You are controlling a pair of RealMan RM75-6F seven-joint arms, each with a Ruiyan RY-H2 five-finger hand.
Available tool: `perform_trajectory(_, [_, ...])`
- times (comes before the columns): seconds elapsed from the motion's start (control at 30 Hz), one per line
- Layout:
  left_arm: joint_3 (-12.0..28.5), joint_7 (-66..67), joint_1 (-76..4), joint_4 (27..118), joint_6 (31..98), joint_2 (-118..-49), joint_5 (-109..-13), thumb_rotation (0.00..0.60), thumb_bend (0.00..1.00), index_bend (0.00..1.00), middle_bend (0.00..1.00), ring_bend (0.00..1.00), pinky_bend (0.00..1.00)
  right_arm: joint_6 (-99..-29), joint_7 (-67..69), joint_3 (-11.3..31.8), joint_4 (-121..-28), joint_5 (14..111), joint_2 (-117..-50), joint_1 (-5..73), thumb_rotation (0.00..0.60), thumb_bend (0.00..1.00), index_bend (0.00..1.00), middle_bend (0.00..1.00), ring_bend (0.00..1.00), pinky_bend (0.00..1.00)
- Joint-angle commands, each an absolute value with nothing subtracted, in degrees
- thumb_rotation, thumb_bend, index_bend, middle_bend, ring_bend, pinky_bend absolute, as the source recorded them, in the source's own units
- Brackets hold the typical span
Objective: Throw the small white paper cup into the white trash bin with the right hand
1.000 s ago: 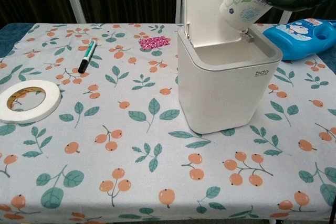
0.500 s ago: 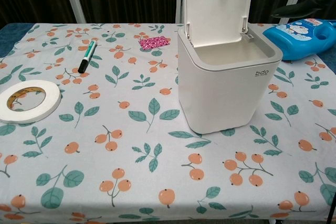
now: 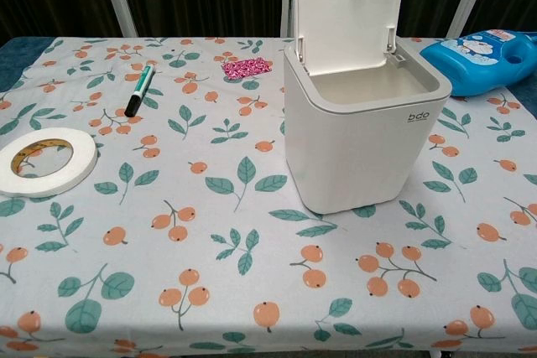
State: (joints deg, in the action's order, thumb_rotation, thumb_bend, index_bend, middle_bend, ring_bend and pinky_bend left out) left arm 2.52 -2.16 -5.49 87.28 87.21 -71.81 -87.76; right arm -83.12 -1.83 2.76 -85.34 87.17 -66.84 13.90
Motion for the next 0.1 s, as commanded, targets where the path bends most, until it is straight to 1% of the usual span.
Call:
perform_trajectory(0.03, [2.5,-2.0,-5.5,87.6,87.1,-71.5,-87.7,0.6,0.23,0.17,0.16,0.03,0.13,-84.3,1.1,0.8,-79.6,84.4,-68.9,10.0,0.6,0.0,0.0,0.0,0.0,0.0])
perform_trajectory(0.1, [2.4,-1.6,-5.5,88.0,87.1,-71.3,-87.7,0.6,0.23,0.17,0.16,0.03,0.13,-83.8,2.4,0.3,-77.8,84.1,-69.6,9.2,0.6,0.0,0.0,0.0,0.0,0.0])
